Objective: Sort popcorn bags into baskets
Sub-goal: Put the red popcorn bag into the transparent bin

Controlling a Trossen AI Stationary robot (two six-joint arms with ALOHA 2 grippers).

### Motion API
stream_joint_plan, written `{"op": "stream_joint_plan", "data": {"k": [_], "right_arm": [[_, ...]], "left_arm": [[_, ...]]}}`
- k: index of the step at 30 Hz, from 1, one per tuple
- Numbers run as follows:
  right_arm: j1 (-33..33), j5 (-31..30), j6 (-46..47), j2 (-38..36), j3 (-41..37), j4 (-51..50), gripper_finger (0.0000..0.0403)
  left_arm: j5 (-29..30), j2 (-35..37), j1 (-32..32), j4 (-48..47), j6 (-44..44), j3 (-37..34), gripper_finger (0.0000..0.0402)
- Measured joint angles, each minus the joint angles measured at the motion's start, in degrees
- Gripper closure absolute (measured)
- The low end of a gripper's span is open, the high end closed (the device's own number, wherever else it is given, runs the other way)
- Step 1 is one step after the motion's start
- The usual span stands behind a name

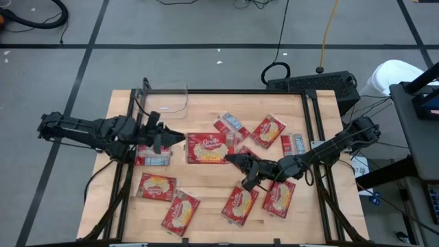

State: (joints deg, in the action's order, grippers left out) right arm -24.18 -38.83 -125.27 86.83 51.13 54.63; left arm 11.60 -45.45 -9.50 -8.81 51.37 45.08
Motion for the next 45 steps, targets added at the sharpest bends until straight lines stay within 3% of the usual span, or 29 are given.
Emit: {"op": "stream_joint_plan", "data": {"k": [6, 18, 22, 29, 32, 39, 45], "right_arm": [[0.7, 0.1, -0.5, 0.0, 0.0, 0.0, 0.0403], [3.6, 2.9, 0.3, 0.0, 0.0, 0.3, 0.0403], [3.6, 2.6, 0.5, 0.0, 0.0, 0.4, 0.0403], [4.2, 1.4, 4.3, 0.0, 0.0, -1.5, 0.0403], [4.5, 1.4, 7.2, -0.1, 0.0, -2.6, 0.0399], [4.6, 1.4, 27.6, -0.1, 0.0, -2.7, 0.0342], [4.6, -0.2, 35.8, -0.1, 0.0, -5.2, 0.0263]], "left_arm": [[-3.7, -0.4, 0.2, 2.4, 0.5, 0.0, 0.0266], [-4.3, -5.1, 0.2, 8.0, -3.3, -0.1, 0.0268], [-4.3, -5.1, 0.3, 9.7, -5.4, -0.1, 0.0294], [-5.4, -5.0, 0.6, 9.8, -10.1, -0.1, 0.038], [-5.5, -5.0, 0.6, 9.7, -11.8, -0.1, 0.0382], [-7.4, -4.9, 2.4, 9.8, -12.1, -0.1, 0.0367], [-12.1, -3.1, 5.9, 8.3, -12.3, -0.1, 0.0383]]}}
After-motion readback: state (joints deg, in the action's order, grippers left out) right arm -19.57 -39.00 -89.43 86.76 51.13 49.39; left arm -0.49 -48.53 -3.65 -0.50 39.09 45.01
